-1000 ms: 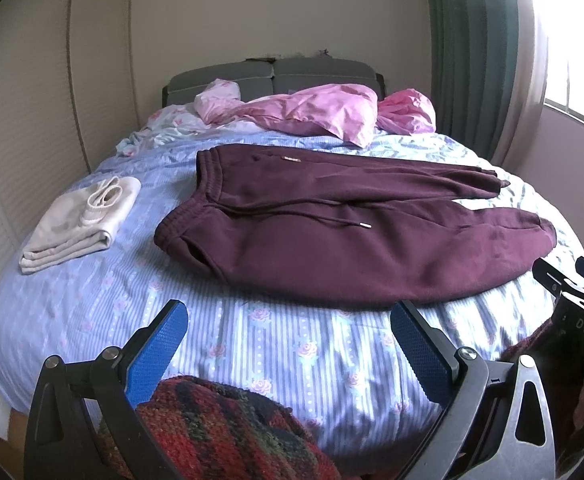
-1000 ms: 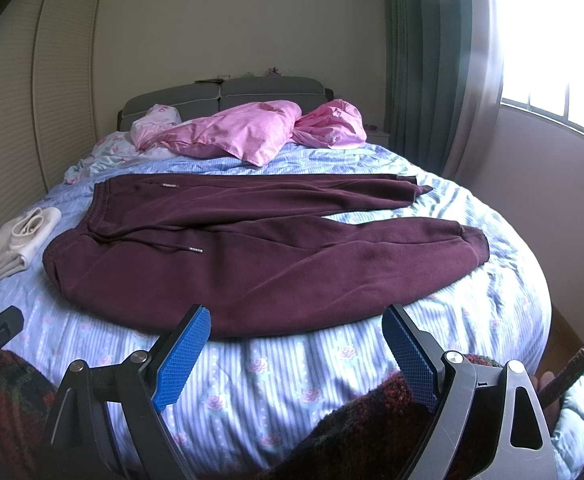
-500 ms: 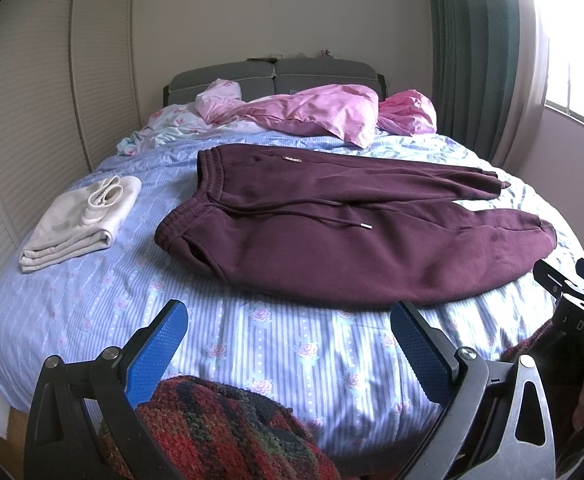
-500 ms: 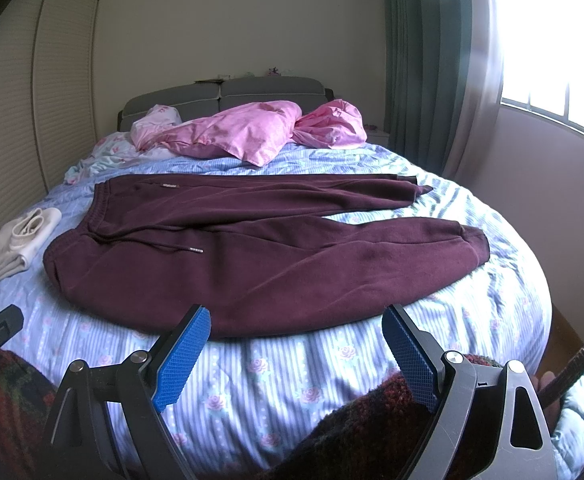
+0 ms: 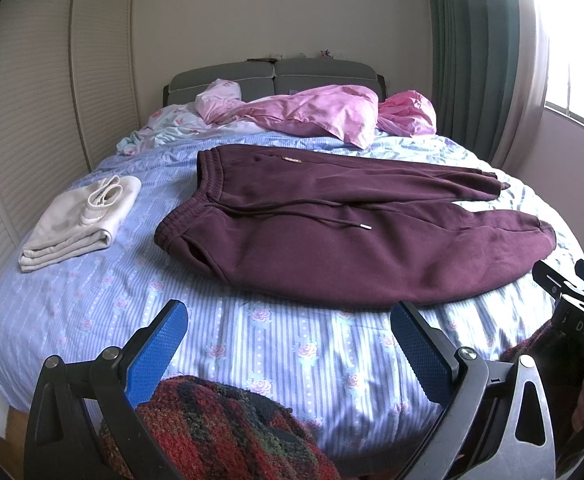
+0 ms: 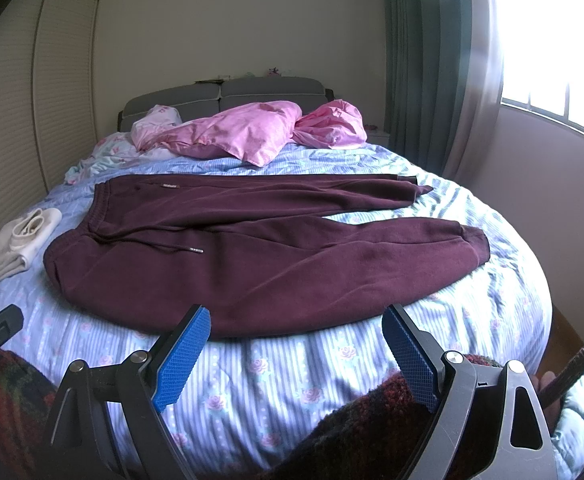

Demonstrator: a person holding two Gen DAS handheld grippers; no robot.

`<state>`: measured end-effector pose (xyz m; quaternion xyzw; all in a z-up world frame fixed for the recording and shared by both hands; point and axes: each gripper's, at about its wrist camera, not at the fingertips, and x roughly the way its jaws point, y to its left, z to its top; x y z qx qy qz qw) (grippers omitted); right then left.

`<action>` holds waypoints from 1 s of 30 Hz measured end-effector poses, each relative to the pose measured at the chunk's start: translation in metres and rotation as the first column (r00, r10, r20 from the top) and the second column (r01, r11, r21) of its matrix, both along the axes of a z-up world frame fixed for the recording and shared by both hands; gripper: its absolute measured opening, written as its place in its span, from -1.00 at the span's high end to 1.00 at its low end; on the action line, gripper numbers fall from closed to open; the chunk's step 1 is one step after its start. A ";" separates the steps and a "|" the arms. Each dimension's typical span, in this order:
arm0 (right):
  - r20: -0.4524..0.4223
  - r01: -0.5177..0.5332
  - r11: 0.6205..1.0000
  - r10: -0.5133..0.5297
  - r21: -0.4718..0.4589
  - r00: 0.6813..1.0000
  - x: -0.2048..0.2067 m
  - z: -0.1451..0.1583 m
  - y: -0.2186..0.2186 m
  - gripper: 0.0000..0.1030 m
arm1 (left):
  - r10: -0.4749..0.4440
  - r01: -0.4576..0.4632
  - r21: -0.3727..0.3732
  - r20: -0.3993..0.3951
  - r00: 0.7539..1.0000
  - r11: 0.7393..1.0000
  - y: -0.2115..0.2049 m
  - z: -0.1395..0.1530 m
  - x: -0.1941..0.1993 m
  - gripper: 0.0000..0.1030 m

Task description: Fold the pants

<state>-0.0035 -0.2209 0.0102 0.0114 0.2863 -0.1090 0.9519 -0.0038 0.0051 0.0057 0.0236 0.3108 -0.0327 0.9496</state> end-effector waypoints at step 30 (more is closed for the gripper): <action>-0.025 0.035 0.999 -0.036 -0.021 0.999 0.006 -0.002 0.003 -0.73 | 0.009 -0.009 -0.012 -0.028 1.000 1.000 0.003 0.005 0.012 -1.00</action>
